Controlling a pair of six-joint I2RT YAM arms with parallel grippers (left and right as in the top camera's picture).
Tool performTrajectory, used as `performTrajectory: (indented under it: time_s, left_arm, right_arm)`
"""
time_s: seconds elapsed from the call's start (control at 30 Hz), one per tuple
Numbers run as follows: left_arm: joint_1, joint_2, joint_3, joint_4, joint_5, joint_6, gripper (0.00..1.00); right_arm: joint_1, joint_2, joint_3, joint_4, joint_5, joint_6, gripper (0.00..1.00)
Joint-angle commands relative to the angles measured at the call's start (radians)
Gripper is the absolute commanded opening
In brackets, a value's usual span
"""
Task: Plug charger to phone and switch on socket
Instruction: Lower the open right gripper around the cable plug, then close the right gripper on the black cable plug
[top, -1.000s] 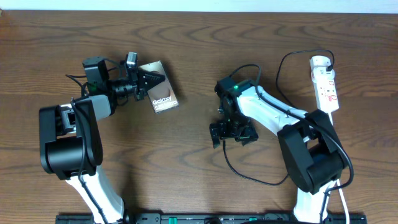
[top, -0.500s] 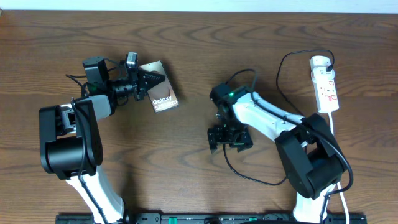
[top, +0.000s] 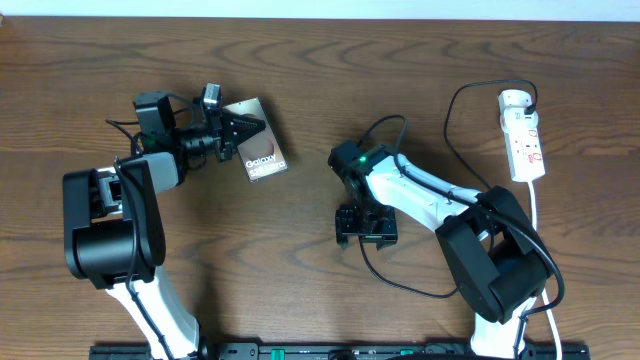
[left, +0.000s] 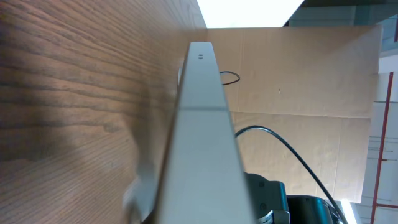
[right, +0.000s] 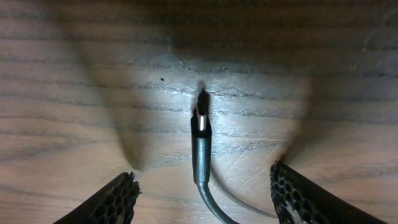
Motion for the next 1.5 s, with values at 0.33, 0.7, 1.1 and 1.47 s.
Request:
performTrajectory:
  time_s: [0.33,0.7,1.1,1.47]
  left_arm:
    - [0.003,-0.017,0.009,0.009,0.020,-0.005,0.07]
    - [0.003,-0.017,0.009,0.009,0.020,-0.005,0.07]
    - [0.003,-0.017,0.009,0.009,0.020,-0.005,0.07]
    - [0.003,-0.017,0.009,0.009,0.020,-0.005,0.07]
  right_arm:
    - [0.010,0.071,-0.040,0.068,0.029,0.011,0.53]
    - [0.010,0.071,-0.040,0.076,0.029,0.010,0.39]
    - [0.010,0.071,-0.040,0.082,0.029,0.010,0.25]
    - [0.010,0.071,-0.040,0.082,0.029,0.010,0.20]
